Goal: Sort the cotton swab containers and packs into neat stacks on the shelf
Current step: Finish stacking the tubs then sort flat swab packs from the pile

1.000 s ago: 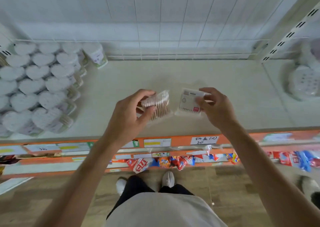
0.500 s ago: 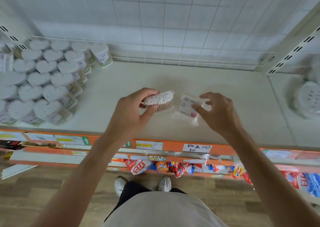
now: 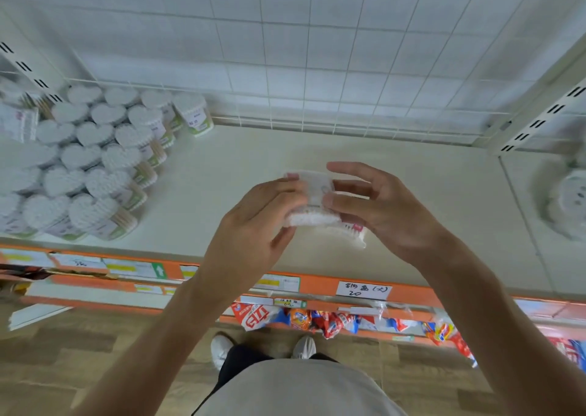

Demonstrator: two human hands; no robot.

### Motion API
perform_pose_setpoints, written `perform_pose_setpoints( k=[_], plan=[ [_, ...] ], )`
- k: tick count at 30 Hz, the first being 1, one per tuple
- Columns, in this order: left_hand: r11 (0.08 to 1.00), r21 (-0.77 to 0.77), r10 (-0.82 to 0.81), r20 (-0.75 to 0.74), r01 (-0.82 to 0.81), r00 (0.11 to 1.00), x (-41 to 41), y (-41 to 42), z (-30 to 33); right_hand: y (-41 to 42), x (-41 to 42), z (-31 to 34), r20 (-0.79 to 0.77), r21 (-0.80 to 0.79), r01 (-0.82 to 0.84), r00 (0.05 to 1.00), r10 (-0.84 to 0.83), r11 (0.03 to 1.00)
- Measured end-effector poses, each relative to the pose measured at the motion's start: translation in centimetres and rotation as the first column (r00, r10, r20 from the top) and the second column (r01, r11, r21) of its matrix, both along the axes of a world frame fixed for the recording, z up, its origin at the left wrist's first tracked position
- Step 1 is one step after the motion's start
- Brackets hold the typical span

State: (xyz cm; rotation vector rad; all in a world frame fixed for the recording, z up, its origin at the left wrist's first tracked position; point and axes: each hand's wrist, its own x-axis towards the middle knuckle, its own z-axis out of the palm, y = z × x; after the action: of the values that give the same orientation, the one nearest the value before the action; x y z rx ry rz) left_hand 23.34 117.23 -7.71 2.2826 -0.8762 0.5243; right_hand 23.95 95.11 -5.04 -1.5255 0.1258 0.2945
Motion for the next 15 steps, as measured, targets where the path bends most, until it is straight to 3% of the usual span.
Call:
perform_pose_setpoints(
  k=[4,8,13,15],
  plan=[
    [1.000,-0.011,0.009,-0.270,-0.013,0.963,0.8,1.5,0.1,0.2,-0.2,-0.1,0.265,-0.308,0.110,0.964,-0.026,0.945],
    [0.999,-0.036,0.021,-0.416,-0.039,0.909,2.1,2.4,0.6,0.6,-0.1,0.0,0.313,-0.311,0.082,0.950,0.021,0.947],
    [0.996,0.080,0.059,-0.331,-0.035,0.942,5.0,1.3,-0.4,1.3,1.8,0.2,0.189,-0.238,0.040,0.982,0.006,0.970],
    [0.988,0.148,0.075,-0.278,-0.034,0.958,7.5,0.9,-1.1,1.0,5.2,-0.4,0.163,-0.327,0.041,0.987,0.014,0.944]
  ],
)
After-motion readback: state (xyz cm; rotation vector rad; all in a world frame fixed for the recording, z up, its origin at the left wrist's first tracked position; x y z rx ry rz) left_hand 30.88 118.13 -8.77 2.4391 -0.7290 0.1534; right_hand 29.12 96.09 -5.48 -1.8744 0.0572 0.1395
